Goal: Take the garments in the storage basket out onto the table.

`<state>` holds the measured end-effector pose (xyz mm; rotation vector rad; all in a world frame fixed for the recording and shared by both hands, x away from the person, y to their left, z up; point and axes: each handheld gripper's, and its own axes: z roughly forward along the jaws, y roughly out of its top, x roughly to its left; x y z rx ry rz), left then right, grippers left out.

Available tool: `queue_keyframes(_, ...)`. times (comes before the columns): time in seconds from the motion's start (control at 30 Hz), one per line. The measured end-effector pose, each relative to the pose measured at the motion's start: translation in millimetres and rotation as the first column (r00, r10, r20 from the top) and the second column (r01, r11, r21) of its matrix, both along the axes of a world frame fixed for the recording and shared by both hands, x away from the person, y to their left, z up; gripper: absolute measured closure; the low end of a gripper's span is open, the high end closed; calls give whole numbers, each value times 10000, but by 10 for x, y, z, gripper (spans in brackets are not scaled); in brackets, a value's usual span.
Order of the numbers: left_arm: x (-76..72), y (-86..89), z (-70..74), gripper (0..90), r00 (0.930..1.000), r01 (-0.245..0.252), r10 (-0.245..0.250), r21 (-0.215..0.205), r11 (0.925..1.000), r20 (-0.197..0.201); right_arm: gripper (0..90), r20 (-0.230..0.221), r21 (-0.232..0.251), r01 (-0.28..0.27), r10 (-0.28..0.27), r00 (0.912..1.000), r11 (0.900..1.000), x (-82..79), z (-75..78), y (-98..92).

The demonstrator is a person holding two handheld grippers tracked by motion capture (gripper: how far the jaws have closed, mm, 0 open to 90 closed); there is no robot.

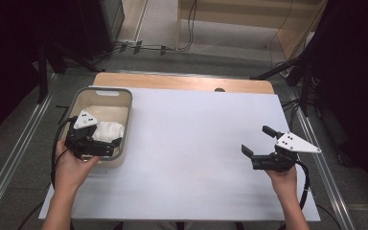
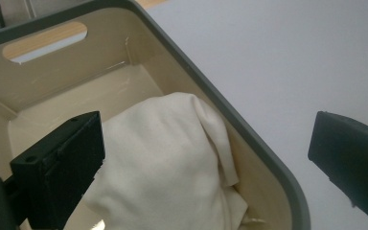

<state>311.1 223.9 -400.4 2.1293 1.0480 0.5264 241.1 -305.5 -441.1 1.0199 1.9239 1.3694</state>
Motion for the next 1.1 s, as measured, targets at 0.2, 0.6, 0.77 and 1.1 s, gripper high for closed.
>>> queue_keyframes(0.2, 107, -7, -14, 0, 9980, 7, 31, 594, 9982, -638, 0, -24, 16, 10, -10, 10000, 10000, 0, 0, -3)
queue_keyframes(0.6, 300, 11, -79, 0, 9868, -266, 478, 1361, 9903, -1548, 0, -28, -55, -27, 26, 10000, 10000, 8, -7, -3)
queue_keyframes(0.77, 352, -29, -101, 0, 9771, -152, 527, 1793, 9837, -2060, 0, -104, -45, 104, -104, 9999, 9999, 3, -5, -8)
queue_keyframes(1.1, 469, -53, -195, 27, 9470, 152, 652, 2465, 9690, -3145, 0, -28, -45, 159, -159, 9999, 9999, -5, 2, -17)
